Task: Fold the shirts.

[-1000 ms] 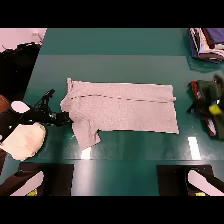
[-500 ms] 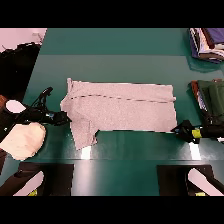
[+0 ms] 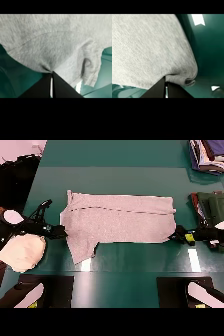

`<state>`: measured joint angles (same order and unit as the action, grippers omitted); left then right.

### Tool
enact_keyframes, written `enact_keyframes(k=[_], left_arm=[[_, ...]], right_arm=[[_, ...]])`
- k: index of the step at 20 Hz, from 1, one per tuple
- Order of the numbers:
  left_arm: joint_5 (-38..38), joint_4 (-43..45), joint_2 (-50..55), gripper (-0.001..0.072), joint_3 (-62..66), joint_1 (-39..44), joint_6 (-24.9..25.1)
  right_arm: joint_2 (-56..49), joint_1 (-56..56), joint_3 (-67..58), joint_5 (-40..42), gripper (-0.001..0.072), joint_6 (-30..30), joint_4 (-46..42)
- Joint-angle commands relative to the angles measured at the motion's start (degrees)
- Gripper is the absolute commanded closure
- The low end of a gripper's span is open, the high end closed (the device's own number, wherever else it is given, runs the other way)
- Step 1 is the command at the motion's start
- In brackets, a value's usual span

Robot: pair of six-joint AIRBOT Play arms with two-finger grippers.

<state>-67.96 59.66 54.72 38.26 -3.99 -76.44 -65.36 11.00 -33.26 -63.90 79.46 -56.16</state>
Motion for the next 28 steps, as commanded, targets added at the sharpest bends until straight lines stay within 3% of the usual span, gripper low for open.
enact_keyframes(k=[1, 4, 7, 11, 18, 23, 26, 27, 28], left_arm=[[-4.2, 4.0, -3.4, 0.0685, 1.3, 0.0, -1.9], [-11.8, 10.6, -11.8, 0.0685, 1.2, 0.0, -6.2], [-19.2, 9.3, -17.6, 0.0685, 1.2, 0.0, -9.0], [-15.0, 6.1, -17.5, 0.0685, 2.3, 0.0, -9.0], [0.8, 5.7, 1.3, 0.0684, 10.8, 0.0, -4.0], [5.9, 3.2, 17.5, 0.0683, 18.4, 0.0, -0.2], [9.1, 2.5, 22.9, 0.0680, 21.9, 0.0, 0.4], [10.0, 2.5, 23.5, 0.0654, 22.8, 0.0, 0.3], [10.8, 2.5, 23.6, 0.0398, 23.6, 0.0, 0.3]], right_arm=[[4.4, -2.1, -3.2, -6.1, 0.0700, 1.2, -6.8], [11.6, -2.1, -5.3, -14.4, 0.0700, 2.4, -13.4], [18.8, -2.1, -5.4, -21.8, 0.0700, 4.6, -15.9], [23.4, -2.1, -7.4, -21.2, 0.0701, 6.3, -15.9], [2.7, -5.3, -23.2, -14.8, 0.0700, 5.6, -15.4], [-14.6, -11.3, -35.0, -12.6, 0.0699, 5.6, -15.1], [-21.7, -11.6, -41.0, -12.4, 0.0694, 5.4, -9.9], [-23.4, -11.6, -42.7, -12.0, 0.0581, 4.4, -8.6], [-25.0, -11.6, -44.5, -11.9, 0.0366, 4.0, -7.7]])
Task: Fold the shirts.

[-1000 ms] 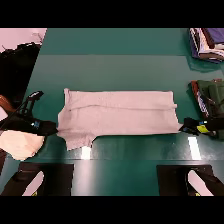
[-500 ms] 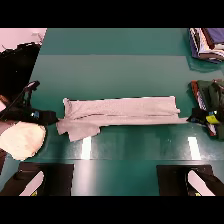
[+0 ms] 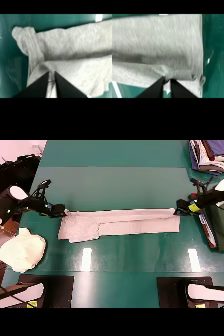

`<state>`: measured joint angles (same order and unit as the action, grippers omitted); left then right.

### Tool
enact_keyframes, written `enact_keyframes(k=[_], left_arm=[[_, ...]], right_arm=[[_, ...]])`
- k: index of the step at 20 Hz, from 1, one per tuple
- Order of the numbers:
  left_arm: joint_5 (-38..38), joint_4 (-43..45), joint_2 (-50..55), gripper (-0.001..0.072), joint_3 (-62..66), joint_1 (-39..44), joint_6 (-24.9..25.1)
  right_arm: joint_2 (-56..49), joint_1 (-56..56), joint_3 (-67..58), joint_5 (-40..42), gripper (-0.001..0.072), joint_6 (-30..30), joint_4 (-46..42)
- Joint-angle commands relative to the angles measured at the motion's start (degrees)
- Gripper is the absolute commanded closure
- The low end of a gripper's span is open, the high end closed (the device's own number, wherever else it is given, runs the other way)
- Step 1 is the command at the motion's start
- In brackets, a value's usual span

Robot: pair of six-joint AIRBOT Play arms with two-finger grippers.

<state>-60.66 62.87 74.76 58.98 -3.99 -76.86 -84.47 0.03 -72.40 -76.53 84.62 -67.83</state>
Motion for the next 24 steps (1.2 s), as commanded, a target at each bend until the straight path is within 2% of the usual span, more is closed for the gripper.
enact_keyframes(k=[1, 3, 4, 5, 6, 7, 8, 9, 10, 14, 17, 18, 19, 20, 21, 22, 24], left_arm=[[3.6, -0.7, 3.5, 0.0274, 3.8, 0.0, 0.2], [0.4, -0.3, 3.5, 0.0274, 7.0, 0.0, 0.3], [-2.2, -0.3, 3.4, 0.0307, 8.6, 0.0, 0.3], [-4.4, -0.8, 3.1, 0.0440, 9.7, 0.0, 0.4], [-5.5, -2.3, 2.8, 0.0617, 10.1, 0.0, 0.8], [-6.1, -3.8, 2.5, 0.0682, 10.1, 0.1, 1.7], [-6.1, -5.1, 2.6, 0.0682, 10.1, 0.5, 1.9], [-5.7, -5.3, 2.6, 0.0682, 10.1, 1.7, 1.9], [-5.1, -5.3, 2.6, 0.0682, 10.1, 3.5, 1.7], [1.5, -5.3, 3.3, 0.0683, 10.1, 13.4, -2.3], [6.2, -5.3, 5.1, 0.0683, 10.1, 20.1, -4.2], [7.0, -5.4, 6.2, 0.0683, 10.4, 22.0, -4.5], [7.6, -5.6, 7.8, 0.0683, 11.0, 23.8, -5.6], [7.8, -5.8, 9.5, 0.0683, 12.1, 25.4, -5.9], [7.8, -6.6, 11.6, 0.0683, 13.6, 26.9, -5.9], [7.9, -7.4, 13.6, 0.0683, 15.0, 28.2, -5.9], [8.5, -8.7, 17.5, 0.0683, 17.8, 30.8, -5.9]], right_arm=[[-6.9, -0.6, -6.9, 0.4, 0.0332, -1.2, 3.8], [-7.1, 0.0, -8.1, -1.4, 0.0332, -3.8, 3.8], [-6.6, 0.8, -7.6, -3.1, 0.0332, -5.2, 3.8], [-5.7, 2.1, -6.1, -3.8, 0.0332, -6.1, 3.8], [-4.3, 3.9, -3.6, -3.9, 0.0333, -6.7, 3.8], [-3.0, 5.7, -1.2, -3.4, 0.0332, -7.4, 3.9], [-1.7, 7.8, 1.4, -2.8, 0.0320, -7.8, 3.9], [-0.8, 9.9, 3.8, -2.3, 0.0255, -7.9, 4.0], [-0.5, 11.6, 5.9, -1.7, 0.0114, -8.4, 4.8], [-4.4, 16.3, 11.9, -1.4, 0.0111, -16.1, 17.5], [-8.7, 15.1, 11.5, -1.5, 0.0118, -17.7, 23.1], [-9.8, 14.0, 10.7, -1.5, 0.0160, -17.7, 23.4], [-10.4, 12.9, 9.8, -1.5, 0.0236, -18.0, 23.2], [-10.7, 11.7, 9.1, -1.5, 0.0408, -18.5, 23.2], [-10.5, 10.8, 8.5, -1.7, 0.0619, -19.7, 23.2], [-9.9, 10.2, 7.9, -1.9, 0.0700, -20.2, 23.2], [-7.2, 9.7, 6.3, -2.2, 0.0700, -20.3, 23.5]])
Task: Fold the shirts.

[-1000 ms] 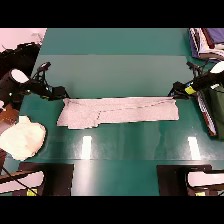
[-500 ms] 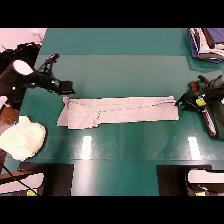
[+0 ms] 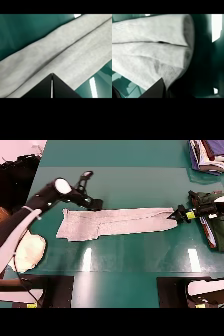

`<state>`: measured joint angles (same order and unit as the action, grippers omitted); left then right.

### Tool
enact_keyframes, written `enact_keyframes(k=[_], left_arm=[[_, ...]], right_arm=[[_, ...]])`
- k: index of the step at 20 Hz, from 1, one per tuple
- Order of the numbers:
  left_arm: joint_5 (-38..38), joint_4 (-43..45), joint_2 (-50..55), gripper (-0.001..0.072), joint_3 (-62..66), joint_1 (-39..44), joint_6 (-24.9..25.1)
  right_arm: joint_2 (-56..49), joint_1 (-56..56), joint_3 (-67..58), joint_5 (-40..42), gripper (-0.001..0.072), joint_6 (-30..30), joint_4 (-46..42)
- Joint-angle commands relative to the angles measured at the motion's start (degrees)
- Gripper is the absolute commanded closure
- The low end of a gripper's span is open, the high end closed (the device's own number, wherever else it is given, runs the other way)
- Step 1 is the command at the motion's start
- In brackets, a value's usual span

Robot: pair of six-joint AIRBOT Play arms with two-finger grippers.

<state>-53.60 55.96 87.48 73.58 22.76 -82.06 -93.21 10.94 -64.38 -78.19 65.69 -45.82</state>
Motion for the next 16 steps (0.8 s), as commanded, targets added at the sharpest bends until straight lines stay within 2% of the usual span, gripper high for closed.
enact_keyframes(k=[1, 5, 9, 16], left_arm=[[1.7, -2.0, 6.8, 0.0683, 4.5, 5.4, -0.7], [2.2, -2.5, 12.8, 0.0683, 6.9, 9.2, -0.7], [3.5, -2.8, 15.1, 0.0683, 6.9, 10.2, -1.1], [3.1, -2.8, 15.1, 0.0683, 7.5, 9.8, -1.1]], right_arm=[[3.3, -1.6, -3.1, -1.1, 0.0700, -1.4, 3.0], [10.6, -4.5, -8.9, -2.4, 0.0700, 1.3, 10.1], [14.3, -11.7, -16.1, -2.8, 0.0700, 3.1, 10.1], [14.5, -22.4, -24.0, -2.0, 0.0700, 4.3, 10.2]])
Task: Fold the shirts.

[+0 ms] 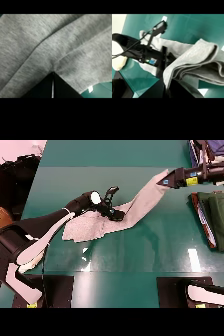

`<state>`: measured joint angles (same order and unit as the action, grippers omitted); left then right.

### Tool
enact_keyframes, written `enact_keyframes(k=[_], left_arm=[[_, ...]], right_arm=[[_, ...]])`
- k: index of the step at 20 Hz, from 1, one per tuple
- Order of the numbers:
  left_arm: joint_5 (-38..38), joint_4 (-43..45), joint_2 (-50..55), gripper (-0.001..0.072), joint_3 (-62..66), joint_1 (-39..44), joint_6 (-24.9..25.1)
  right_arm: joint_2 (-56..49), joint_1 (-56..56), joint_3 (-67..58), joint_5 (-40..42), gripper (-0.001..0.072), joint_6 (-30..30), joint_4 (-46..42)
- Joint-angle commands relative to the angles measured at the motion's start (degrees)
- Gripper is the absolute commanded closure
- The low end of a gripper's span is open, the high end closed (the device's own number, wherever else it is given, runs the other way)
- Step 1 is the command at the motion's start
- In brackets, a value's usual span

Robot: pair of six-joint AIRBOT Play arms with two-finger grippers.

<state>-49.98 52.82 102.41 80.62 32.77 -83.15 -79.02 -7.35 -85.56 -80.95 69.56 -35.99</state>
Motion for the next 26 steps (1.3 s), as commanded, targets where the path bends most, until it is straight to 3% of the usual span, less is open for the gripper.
enact_keyframes(k=[1, 6, 10, 15, 16, 17, 19, 20, 21, 22, 26], left_arm=[[-1.7, 0.6, 0.0, 0.0683, 1.4, -0.8, 0.0], [-5.4, 2.5, -7.3, 0.0683, 6.2, -9.2, 0.0], [-8.5, 9.3, -17.6, 0.0683, 8.0, -19.5, 0.2], [-11.1, 17.6, -29.4, 0.0682, 8.0, -30.6, 0.2], [-11.7, 18.0, -30.8, 0.0682, 8.0, -32.4, 0.2], [-12.2, 18.0, -31.7, 0.0682, 8.0, -33.7, 0.2], [-13.9, 18.0, -32.5, 0.0682, 8.0, -35.6, 0.2], [-15.2, 18.0, -32.5, 0.0682, 8.0, -36.2, 0.3], [-16.2, 18.0, -32.5, 0.0682, 8.0, -36.2, 0.7], [-17.0, 18.0, -32.5, 0.0682, 8.0, -36.2, 1.1], [-18.2, 17.9, -32.5, 0.0682, 8.0, -36.2, 1.1]], right_arm=[[0.3, -5.6, -3.7, 1.3, 0.0700, 0.5, 0.3], [0.3, -13.6, -6.2, 4.4, 0.0700, 0.5, 0.4], [-1.7, -23.0, -6.2, 10.0, 0.0700, 0.5, 0.5], [-11.9, -39.7, -6.3, 25.8, 0.0697, -2.6, 5.2], [-14.9, -42.7, -7.5, 29.2, 0.0673, -3.6, 6.4], [-18.1, -45.2, -10.0, 30.7, 0.0541, -4.0, 6.2], [-24.2, -48.7, -16.5, 29.0, 0.0186, -5.4, 6.2], [-26.6, -49.3, -19.8, 25.7, 0.0136, -5.4, 5.6], [-28.0, -48.9, -22.4, 21.5, 0.0150, -4.7, 4.6], [-28.4, -48.0, -23.8, 17.4, 0.0215, -1.9, 2.0], [-22.6, -40.4, -15.2, 10.7, 0.0223, -0.3, -5.2]])
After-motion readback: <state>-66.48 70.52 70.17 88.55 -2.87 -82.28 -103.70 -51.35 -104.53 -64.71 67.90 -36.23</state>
